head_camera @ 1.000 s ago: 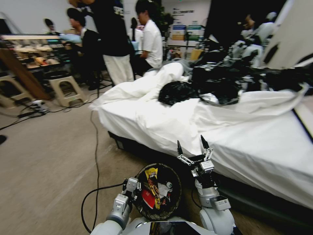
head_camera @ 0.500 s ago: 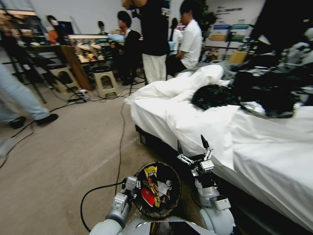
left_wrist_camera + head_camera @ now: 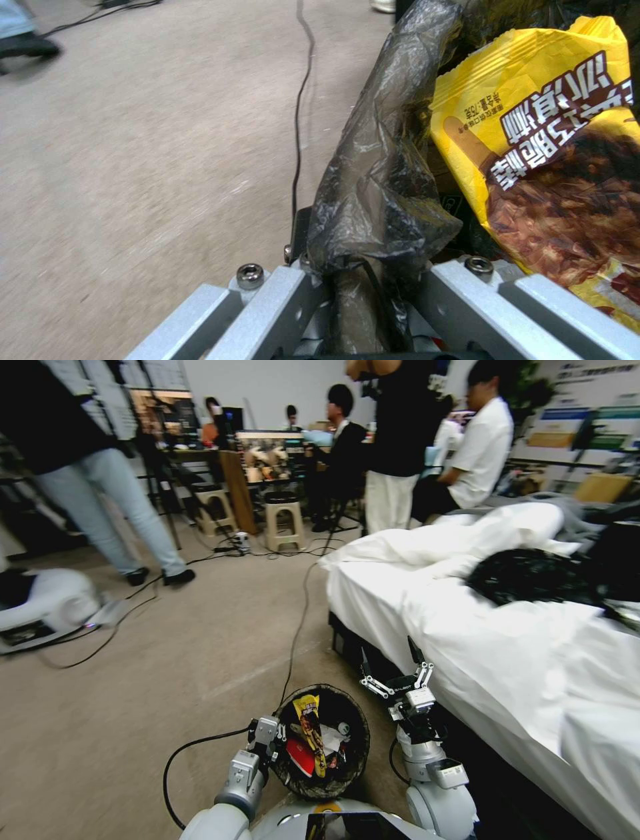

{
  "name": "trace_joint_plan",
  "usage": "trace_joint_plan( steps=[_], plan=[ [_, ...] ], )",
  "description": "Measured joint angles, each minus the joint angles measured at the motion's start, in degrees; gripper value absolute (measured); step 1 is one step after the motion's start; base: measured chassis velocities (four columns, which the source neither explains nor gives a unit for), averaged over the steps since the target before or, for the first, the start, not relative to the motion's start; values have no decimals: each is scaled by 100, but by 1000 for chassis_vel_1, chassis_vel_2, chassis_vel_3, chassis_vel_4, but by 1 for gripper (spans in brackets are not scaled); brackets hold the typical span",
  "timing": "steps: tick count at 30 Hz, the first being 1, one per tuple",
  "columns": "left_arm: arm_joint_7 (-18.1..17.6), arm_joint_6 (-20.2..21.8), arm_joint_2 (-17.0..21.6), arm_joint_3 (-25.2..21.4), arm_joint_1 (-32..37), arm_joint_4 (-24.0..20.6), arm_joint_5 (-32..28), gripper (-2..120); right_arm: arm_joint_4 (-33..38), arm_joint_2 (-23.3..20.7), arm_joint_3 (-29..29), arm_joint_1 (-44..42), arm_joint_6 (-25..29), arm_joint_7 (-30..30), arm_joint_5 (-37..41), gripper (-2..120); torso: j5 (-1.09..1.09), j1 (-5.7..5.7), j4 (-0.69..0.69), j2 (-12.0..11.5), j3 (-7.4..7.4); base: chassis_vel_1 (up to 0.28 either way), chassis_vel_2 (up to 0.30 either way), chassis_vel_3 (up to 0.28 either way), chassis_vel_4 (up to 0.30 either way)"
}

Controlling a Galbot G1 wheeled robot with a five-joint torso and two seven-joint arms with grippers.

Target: Pick up the trash bin, then pick up the garbage from the floor and place it into the trash bin.

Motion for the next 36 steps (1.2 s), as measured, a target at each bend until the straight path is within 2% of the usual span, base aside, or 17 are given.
trace_joint_plan(
  steps=[25, 31, 36],
  plan=[
    [-34, -138, -63, -12, -108, 12, -49, 2, -90, 55, -69, -1, 61, -91, -132, 100, 0, 0, 3, 0, 0, 115, 115, 123, 121],
    [-40, -200, -64, -11, -137, 19, -56, 2, -91, 60, -43, 1, 77, -119, -131, 100, 0, 0, -2, 0, 0, 11, 8, 6, 7],
    [-40, -271, -70, -10, -118, 20, -56, 2, -90, 68, -47, 2, 91, -154, -132, 100, 0, 0, 1, 0, 0, 0, 0, 0, 0]
  ],
)
